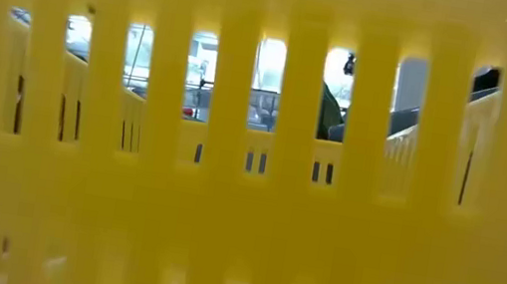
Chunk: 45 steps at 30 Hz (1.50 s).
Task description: Stack baskets on shelf by color
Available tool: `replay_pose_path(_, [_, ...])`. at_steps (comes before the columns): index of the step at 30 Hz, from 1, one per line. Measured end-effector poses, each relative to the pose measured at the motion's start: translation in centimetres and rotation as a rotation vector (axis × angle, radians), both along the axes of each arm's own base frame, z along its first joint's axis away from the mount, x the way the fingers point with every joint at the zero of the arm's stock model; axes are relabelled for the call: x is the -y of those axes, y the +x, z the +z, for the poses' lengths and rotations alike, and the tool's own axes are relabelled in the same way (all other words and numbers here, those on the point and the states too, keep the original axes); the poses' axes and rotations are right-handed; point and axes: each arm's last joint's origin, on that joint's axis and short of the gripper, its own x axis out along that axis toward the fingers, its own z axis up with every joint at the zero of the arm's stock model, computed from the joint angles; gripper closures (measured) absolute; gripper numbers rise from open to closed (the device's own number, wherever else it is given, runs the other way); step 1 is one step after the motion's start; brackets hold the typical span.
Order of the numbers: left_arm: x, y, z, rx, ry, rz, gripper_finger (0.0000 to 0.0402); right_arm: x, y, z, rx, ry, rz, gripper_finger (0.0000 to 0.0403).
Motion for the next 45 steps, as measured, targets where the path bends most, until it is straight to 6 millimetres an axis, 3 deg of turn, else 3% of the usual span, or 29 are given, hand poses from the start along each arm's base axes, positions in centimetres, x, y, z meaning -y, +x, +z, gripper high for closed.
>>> replay_pose_path(45, [0.00, 0.00, 0.00, 0.000, 0.000, 0.000, 0.0363, 0.00, 0.00, 0.00, 0.001, 0.000, 0.000, 0.0294])
